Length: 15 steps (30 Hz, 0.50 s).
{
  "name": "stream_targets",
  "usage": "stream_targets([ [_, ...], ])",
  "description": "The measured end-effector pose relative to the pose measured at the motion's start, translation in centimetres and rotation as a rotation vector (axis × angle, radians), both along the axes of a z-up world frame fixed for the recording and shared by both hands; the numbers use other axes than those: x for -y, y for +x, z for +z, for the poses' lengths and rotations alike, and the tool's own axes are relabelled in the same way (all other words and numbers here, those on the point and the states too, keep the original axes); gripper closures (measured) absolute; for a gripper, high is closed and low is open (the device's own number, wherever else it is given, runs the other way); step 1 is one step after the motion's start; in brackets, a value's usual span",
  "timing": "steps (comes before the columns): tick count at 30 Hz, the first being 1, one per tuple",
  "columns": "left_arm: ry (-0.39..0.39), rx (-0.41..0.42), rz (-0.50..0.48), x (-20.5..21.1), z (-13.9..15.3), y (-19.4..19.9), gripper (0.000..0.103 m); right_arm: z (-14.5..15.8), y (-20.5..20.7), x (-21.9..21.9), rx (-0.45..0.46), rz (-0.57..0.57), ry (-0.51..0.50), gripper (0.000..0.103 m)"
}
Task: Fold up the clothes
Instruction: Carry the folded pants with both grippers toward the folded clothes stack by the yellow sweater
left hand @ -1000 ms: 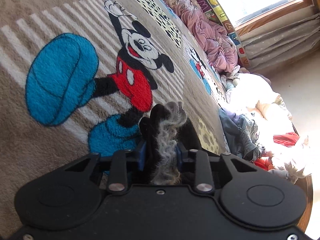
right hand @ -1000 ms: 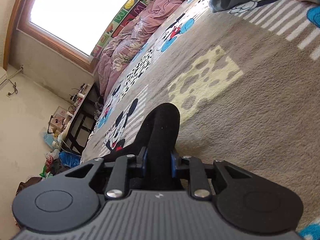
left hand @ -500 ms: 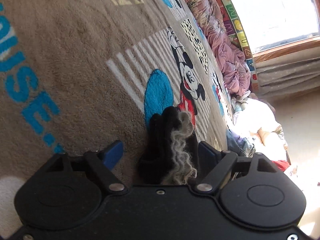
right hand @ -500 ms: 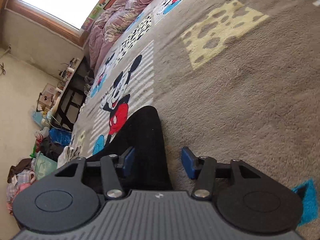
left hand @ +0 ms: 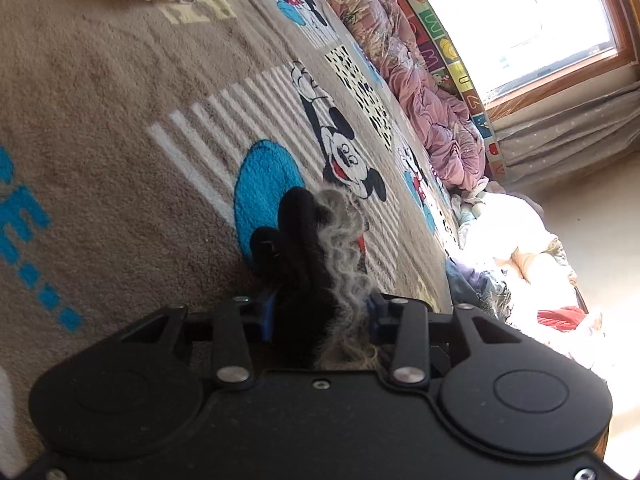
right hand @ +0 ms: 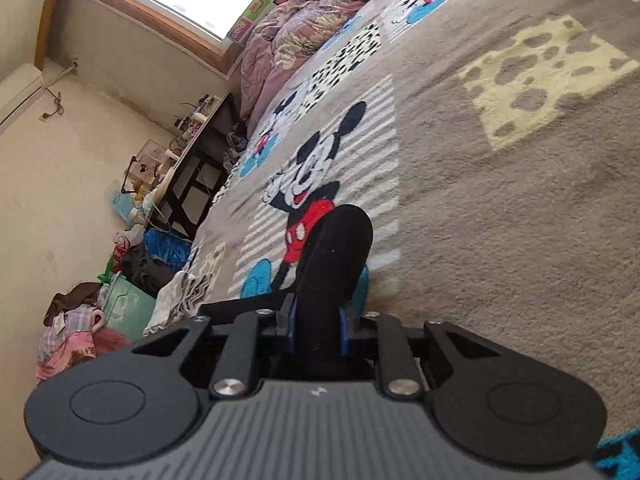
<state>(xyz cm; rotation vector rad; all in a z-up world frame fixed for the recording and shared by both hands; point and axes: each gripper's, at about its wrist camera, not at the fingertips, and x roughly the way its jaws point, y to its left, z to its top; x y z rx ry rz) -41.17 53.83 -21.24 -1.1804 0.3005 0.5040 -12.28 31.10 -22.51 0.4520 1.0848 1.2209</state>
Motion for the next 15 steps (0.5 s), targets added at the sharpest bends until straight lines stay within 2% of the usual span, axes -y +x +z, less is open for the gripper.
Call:
stream_targets([
  [4, -0.004, 0.089, 0.055, -2.7, 2.7, -3.7, 0.064, 3.3, -1.3, -3.0, 0.003, 0.042, 0.077, 0.082],
  [8, 0.019, 0.141, 0.121, -6.3, 5.7, -7.8, 0.064, 6.0, -3.0, -8.0, -0.040, 0.075, 0.165, 0.082],
  [15, 0.075, 0.150, 0.228, -14.8, 9.5, -14.0, 0.064, 7.9, -7.4, -19.2, -0.096, 0.170, 0.216, 0.082],
])
